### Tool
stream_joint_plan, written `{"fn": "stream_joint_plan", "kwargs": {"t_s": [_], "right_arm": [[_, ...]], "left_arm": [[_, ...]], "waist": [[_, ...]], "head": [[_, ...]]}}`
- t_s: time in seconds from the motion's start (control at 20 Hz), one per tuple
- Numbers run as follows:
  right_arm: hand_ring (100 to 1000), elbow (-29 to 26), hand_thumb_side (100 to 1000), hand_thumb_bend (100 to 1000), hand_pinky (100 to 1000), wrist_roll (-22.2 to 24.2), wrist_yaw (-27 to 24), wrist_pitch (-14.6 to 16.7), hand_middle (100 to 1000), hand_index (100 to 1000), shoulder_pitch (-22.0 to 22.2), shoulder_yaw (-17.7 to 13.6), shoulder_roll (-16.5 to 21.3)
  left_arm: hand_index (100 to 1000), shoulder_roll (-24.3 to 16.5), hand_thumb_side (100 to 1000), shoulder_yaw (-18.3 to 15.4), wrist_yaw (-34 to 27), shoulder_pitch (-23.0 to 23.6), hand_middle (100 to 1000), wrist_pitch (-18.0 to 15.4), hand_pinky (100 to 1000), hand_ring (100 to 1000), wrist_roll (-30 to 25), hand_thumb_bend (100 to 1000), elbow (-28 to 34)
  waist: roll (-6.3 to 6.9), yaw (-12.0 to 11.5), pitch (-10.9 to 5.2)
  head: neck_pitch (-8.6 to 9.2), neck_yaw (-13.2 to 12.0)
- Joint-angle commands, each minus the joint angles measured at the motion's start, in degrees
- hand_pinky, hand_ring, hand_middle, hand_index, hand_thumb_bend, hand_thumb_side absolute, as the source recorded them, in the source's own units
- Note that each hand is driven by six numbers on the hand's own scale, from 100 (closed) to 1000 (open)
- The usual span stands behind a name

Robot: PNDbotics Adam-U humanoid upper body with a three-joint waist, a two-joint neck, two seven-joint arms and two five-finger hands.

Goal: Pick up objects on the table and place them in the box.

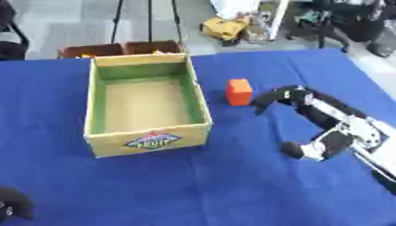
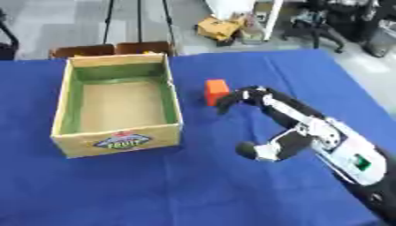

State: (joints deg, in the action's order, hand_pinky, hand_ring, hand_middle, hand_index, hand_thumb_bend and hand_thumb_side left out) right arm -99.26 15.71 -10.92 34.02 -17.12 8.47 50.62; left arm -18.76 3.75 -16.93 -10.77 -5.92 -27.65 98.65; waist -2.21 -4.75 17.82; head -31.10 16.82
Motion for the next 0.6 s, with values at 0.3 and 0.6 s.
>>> {"fn": "stream_joint_plan", "kwargs": {"t_s": [0.3, 0.6], "right_arm": [[833, -1.52, 456, 467, 843, -2.32, 0.32, 1.39, 684, 882, -0.14, -3.34, 5.65], [860, 0.71, 431, 545, 855, -4.24, 3.59, 2.99, 743, 900, -0.18, -4.98, 10.12]], "left_arm": [[710, -1.32, 1000, 0.35, -0.49, -0.02, 531, 1.33, 625, 649, 0.68, 410, 0.48], [711, -1.63, 1000, 0.16, -0.45, 0.53, 492, 1.3, 626, 639, 0.67, 407, 0.83]], "waist": [[-0.14, -0.02, -1.11], [-0.61, -0.76, -1.4]], "head": [[0.86, -0.08], [0.85, -0.16]]}}
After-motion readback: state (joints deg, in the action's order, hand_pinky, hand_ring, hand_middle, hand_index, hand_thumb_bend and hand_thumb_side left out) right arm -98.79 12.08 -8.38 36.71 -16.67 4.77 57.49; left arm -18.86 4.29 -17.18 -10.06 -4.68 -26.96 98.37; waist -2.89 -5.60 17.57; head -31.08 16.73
